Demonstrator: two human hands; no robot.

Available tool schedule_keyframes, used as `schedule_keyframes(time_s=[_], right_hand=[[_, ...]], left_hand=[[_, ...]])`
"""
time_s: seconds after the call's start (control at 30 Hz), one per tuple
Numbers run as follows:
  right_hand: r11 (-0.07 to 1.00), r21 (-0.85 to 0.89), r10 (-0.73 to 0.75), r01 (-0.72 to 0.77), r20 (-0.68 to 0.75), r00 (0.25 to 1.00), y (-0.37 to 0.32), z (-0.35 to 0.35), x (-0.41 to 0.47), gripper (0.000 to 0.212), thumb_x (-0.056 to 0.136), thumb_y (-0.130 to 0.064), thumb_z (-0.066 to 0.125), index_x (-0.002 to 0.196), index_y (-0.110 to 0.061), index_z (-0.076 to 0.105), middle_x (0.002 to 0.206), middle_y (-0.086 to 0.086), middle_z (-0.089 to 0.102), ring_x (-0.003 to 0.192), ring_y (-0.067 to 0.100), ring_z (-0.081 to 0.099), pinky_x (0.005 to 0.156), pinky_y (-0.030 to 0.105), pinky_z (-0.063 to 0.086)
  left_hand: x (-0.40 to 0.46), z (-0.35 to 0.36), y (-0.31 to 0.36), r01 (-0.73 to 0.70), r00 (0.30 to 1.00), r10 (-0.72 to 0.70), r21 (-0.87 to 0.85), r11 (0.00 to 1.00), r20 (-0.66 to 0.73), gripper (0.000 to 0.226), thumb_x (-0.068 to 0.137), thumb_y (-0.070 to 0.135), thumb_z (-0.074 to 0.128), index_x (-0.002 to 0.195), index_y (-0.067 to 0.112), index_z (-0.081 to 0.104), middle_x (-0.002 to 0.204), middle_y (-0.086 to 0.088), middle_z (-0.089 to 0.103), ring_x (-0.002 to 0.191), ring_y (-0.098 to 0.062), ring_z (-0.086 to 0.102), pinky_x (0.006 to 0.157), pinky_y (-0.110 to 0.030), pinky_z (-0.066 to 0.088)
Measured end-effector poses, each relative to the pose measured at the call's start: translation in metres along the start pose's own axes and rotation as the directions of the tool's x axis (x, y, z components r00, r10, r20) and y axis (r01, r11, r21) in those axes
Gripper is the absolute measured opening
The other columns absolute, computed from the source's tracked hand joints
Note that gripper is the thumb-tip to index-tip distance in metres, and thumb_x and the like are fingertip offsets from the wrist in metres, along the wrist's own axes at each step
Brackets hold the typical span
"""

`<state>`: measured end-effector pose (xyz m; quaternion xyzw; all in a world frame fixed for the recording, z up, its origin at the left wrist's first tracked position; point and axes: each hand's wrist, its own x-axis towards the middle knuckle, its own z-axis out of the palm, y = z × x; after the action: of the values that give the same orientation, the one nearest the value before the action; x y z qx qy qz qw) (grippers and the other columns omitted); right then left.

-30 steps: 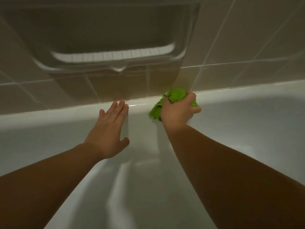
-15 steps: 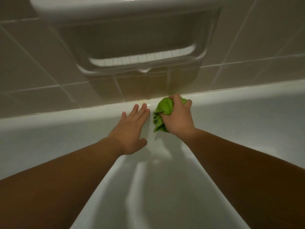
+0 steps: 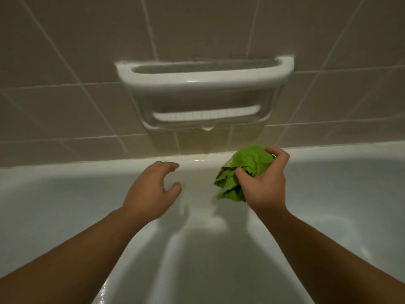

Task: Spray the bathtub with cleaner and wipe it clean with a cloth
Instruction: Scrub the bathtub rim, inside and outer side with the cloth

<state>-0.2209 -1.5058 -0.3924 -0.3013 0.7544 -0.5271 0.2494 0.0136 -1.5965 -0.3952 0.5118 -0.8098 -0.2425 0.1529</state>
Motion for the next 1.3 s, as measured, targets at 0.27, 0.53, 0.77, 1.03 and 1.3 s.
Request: schedule_keyframes(time_s=[0.27, 0.53, 0.77, 1.03, 1.3], right_hand=[[0.983, -0.167, -0.076, 0.077, 0.008, 0.997, -0.075, -0.012, 0.012, 0.066, 0.077, -0.024, 0.083, 0.133, -0.031, 0.047, 0.129, -0.005, 0.04, 0.101, 0.012, 0.053, 0.089, 0.03, 0.048], [0.973, -0.151, -0.187, 0.174, -0.075, 0.98, -0.098, 0.026, 0.052, 0.058, 0.087, -0.021, 0.08, 0.131, -0.024, 0.042, 0.131, -0.001, 0.053, 0.12, 0.021, 0.055, 0.102, 0.039, 0.051], [0.846, -0.473, -0.268, 0.244, 0.017, 0.963, -0.095, 0.077, 0.061, 0.046, 0.095, -0.047, 0.065, 0.127, -0.014, 0.066, 0.152, 0.013, 0.04, 0.14, 0.032, 0.039, 0.113, 0.041, 0.041], [0.681, -0.489, -0.347, 0.546, 0.441, 0.828, -0.11, 0.132, 0.041, 0.062, 0.094, -0.054, 0.063, 0.151, -0.042, 0.044, 0.162, 0.004, 0.018, 0.144, 0.032, 0.03, 0.12, 0.046, 0.035], [0.715, -0.56, -0.33, 0.418, 0.256, 0.909, -0.093, 0.113, 0.051, 0.061, 0.093, -0.054, 0.064, 0.147, -0.031, 0.05, 0.162, 0.011, 0.023, 0.146, 0.036, 0.029, 0.122, 0.045, 0.032]], left_hand=[[0.008, -0.09, 0.042, -0.173, 0.926, 0.197, 0.101, 0.98, -0.321, 0.051, 0.087, 0.029, 0.07, 0.134, 0.015, 0.059, 0.127, -0.002, 0.05, 0.118, -0.018, 0.048, 0.093, -0.03, 0.041], [0.054, -0.137, 0.036, -0.354, 0.813, 0.418, 0.225, 0.908, -0.406, 0.029, 0.1, 0.02, 0.063, 0.128, 0.013, 0.068, 0.127, -0.012, 0.061, 0.12, -0.031, 0.056, 0.106, -0.028, 0.036], [0.079, -0.174, 0.026, -0.52, 0.754, 0.594, 0.299, 0.8, -0.281, 0.019, 0.099, 0.025, 0.068, 0.115, 0.021, 0.078, 0.107, -0.002, 0.072, 0.098, -0.023, 0.067, 0.083, -0.027, 0.046], [0.088, -0.18, 0.021, -0.56, 0.741, 0.62, 0.272, 0.782, -0.258, 0.021, 0.097, 0.027, 0.071, 0.117, 0.025, 0.077, 0.104, 0.0, 0.07, 0.095, -0.021, 0.067, 0.084, -0.039, 0.053], [0.086, -0.175, 0.02, -0.557, 0.746, 0.601, 0.224, 0.799, -0.288, 0.021, 0.098, 0.031, 0.069, 0.117, 0.027, 0.077, 0.106, 0.002, 0.07, 0.096, -0.017, 0.066, 0.088, -0.041, 0.054]])
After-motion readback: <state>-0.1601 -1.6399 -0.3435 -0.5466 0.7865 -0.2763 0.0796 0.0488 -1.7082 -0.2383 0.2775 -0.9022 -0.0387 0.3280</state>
